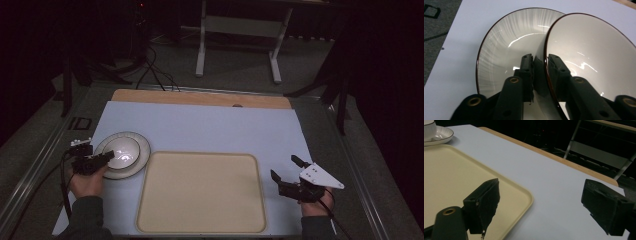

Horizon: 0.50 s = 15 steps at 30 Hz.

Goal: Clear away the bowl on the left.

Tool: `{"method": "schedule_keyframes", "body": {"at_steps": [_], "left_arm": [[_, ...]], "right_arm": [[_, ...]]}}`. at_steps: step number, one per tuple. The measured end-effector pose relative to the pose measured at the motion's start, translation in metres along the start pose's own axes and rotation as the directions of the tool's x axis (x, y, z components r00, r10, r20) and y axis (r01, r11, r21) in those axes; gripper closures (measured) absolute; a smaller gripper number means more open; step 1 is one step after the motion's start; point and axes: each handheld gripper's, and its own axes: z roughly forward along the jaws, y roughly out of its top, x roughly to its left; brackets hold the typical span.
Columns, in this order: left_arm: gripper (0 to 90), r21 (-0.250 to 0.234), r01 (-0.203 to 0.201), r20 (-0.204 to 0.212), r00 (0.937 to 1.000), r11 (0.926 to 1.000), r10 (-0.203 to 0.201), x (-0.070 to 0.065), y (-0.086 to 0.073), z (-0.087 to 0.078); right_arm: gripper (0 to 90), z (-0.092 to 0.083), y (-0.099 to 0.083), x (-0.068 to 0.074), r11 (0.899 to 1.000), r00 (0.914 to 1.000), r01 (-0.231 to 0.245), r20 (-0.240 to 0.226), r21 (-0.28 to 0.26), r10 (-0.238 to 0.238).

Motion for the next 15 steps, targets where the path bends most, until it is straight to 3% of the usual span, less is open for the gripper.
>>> {"method": "schedule_keyframes", "body": {"at_steps": [8, 11, 15], "left_arm": [[80.2, -0.002, 0.064, 0.042, 0.9971, 0.998, -0.063, 0.004, -0.003, -0.002], [80.0, -0.002, 0.123, 0.093, 0.9881, 0.9924, -0.123, 0.011, -0.005, -0.003], [80.1, -0.003, 0.147, 0.105, 0.9837, 0.9891, -0.146, 0.014, -0.006, -0.003]], "right_arm": [[14.7, -0.001, 0.0, -0.001, 1.0, 1.0, -0.004, 0.002, -0.004, 0.004], [14.7, -0.002, 0.0, -0.001, 1.0, 0.9999, -0.01, 0.006, -0.006, 0.01], [14.7, -0.002, 0.0, -0.001, 1.0, 0.9999, -0.01, 0.007, -0.007, 0.01]]}}
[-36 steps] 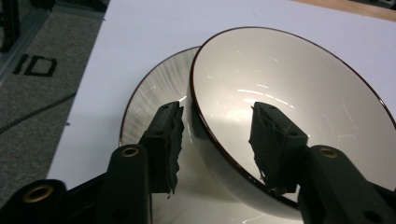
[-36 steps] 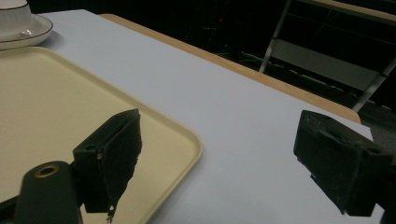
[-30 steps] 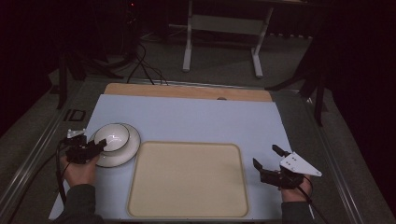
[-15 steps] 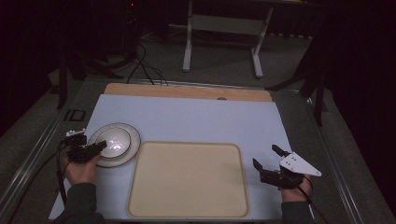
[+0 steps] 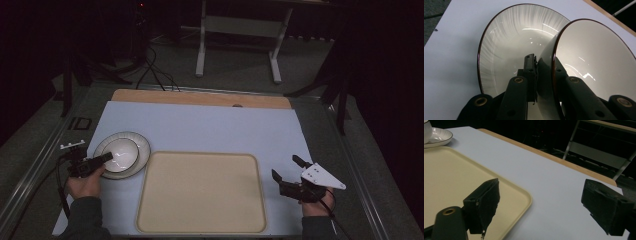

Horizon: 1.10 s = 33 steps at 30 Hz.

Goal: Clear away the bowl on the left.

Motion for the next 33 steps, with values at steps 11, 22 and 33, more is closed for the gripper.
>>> {"method": "schedule_keyframes", "body": {"at_steps": [11, 22, 33], "left_arm": [[80.0, -0.004, 0.008, -0.002, 1.0, 1.0, -0.008, 0.001, 0.0, -0.001], [80.0, -0.048, 0.003, 0.04, 0.9992, 0.9988, -0.001, -0.002, 0.001, -0.009], [80.0, -0.085, -0.013, 0.086, 0.9961, 0.9963, 0.021, -0.009, 0.002, -0.018]], "right_arm": [[14.8, -0.001, 0.0, -0.001, 1.0, 1.0, -0.004, 0.004, -0.006, 0.004], [14.8, -0.002, 0.0, -0.001, 1.0, 1.0, -0.007, 0.006, -0.006, 0.007], [14.8, -0.002, 0.0, -0.002, 1.0, 0.9999, -0.009, 0.007, -0.009, 0.009]]}}
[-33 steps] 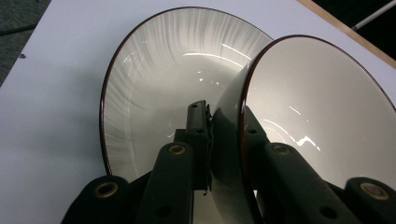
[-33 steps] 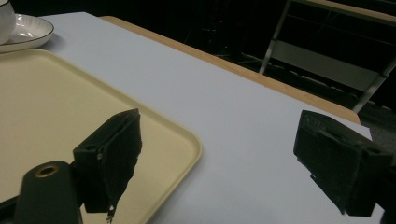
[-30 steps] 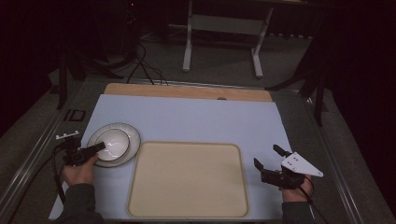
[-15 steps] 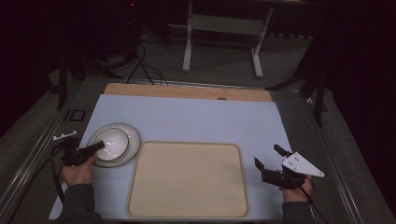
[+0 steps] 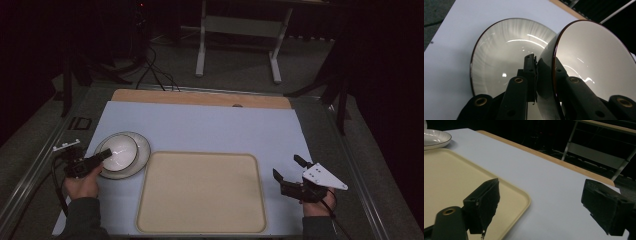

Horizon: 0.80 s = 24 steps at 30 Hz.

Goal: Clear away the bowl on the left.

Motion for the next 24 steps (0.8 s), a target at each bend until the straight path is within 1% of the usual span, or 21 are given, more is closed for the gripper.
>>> {"method": "schedule_keyframes", "body": {"at_steps": [4, 6, 8, 11, 16, 17, 19, 24], "left_arm": [[80.0, -0.015, -0.005, 0.021, 0.9998, 0.9999, 0.005, -0.005, 0.001, -0.004], [80.0, -0.023, -0.021, 0.023, 0.9995, 0.9995, 0.022, -0.009, 0.002, -0.006], [80.0, -0.028, -0.033, 0.033, 0.9989, 0.9991, 0.034, -0.012, 0.003, -0.008], [79.9, -0.037, -0.04, 0.055, 0.9976, 0.9985, 0.042, -0.018, 0.003, -0.009], [79.9, -0.057, -0.061, 0.1, 0.9927, 0.9965, 0.067, -0.031, 0.003, -0.013], [79.9, -0.057, -0.061, 0.1, 0.9927, 0.9965, 0.067, -0.031, 0.003, -0.013], [79.9, -0.071, -0.085, 0.117, 0.9888, 0.9939, 0.093, -0.041, 0.004, -0.017], [79.9, -0.074, -0.106, 0.132, 0.9846, 0.9916, 0.115, -0.05, 0.004, -0.017]], "right_arm": [[14.7, 0.0, 0.0, 0.0, 1.0, 1.0, 0.002, 0.001, -0.003, -0.002], [14.8, 0.0, 0.0, 0.0, 1.0, 1.0, 0.0, 0.001, -0.003, 0.0], [14.8, 0.0, 0.0, 0.0, 1.0, 1.0, 0.0, 0.001, -0.005, 0.0], [14.8, -0.001, 0.0, 0.0, 1.0, 1.0, -0.001, 0.002, -0.005, 0.001], [14.7, 0.0, 0.0, 0.0, 1.0, 1.0, 0.002, 0.001, -0.006, -0.002], [14.7, 0.0, 0.0, 0.0, 1.0, 1.0, 0.002, 0.001, -0.006, -0.002], [14.8, -0.001, 0.0, 0.0, 1.0, 1.0, 0.0, 0.001, -0.008, 0.0], [14.8, -0.001, 0.0, -0.001, 1.0, 1.0, -0.001, 0.001, -0.009, 0.001]]}}
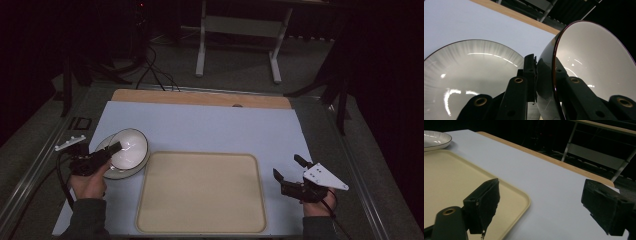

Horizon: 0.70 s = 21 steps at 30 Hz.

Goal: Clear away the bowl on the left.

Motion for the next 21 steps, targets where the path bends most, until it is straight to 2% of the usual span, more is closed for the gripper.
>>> {"method": "schedule_keyframes", "body": {"at_steps": [10, 21], "left_arm": [[79.8, 0.002, -0.031, 0.023, 0.9992, 0.9995, 0.031, -0.014, 0.0, 0.001], [79.8, 0.02, -0.078, 0.056, 0.9955, 0.9968, 0.077, -0.033, -0.001, 0.007]], "right_arm": [[14.8, 0.0, 0.0, 0.0, 1.0, 1.0, 0.0, 0.0, -0.001, 0.0], [14.8, -0.001, 0.0, 0.0, 1.0, 1.0, 0.002, -0.001, -0.003, -0.002]]}}
